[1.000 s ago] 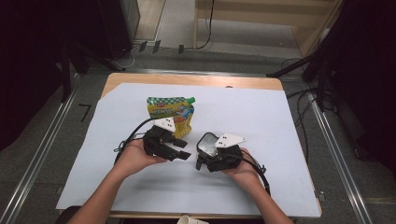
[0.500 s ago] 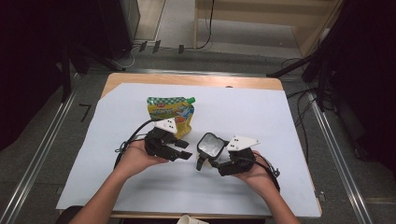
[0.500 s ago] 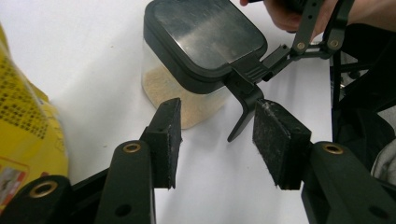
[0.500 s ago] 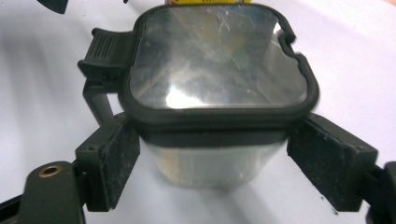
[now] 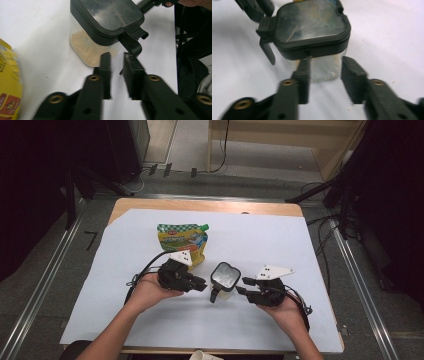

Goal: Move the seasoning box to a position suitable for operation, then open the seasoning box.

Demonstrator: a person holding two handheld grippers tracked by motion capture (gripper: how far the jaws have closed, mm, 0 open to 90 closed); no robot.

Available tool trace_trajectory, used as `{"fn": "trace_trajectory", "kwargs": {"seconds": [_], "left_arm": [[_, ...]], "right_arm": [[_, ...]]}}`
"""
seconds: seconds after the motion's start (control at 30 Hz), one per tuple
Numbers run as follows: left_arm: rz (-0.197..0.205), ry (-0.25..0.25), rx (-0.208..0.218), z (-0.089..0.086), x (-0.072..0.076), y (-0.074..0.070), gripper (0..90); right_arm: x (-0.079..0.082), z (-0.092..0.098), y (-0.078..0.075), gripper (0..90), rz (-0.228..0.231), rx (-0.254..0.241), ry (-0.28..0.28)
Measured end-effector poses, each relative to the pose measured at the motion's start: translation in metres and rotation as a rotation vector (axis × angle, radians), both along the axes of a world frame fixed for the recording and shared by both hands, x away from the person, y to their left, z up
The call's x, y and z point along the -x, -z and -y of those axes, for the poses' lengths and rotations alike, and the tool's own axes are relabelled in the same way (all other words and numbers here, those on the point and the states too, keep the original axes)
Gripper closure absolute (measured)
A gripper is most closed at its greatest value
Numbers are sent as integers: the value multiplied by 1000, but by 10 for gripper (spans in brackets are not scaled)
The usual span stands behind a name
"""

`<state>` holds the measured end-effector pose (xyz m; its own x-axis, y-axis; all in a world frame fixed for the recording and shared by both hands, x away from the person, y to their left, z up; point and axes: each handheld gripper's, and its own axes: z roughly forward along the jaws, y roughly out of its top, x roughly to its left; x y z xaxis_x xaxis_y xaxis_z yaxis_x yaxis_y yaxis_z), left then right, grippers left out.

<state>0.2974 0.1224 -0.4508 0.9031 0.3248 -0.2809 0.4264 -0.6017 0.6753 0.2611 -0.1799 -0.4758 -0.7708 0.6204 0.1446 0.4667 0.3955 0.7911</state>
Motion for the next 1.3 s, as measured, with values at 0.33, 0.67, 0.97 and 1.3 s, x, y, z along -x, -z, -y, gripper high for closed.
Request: {"fn": "trace_trajectory", "kwargs": {"seconds": [0.33,0.67,0.97,1.3], "left_arm": [[-24,20,-39,21,4,12,900],[-40,16,-44,28,5,17,900],[-21,32,-33,37,10,19,900],[-29,30,-4,47,11,23,900]], "right_arm": [[-3,1,-3,900,-37,-24,53],[-6,-1,0,900,-46,-26,58],[-13,-9,4,900,-40,-18,67],[-22,-14,7,900,-39,-37,91]]}}
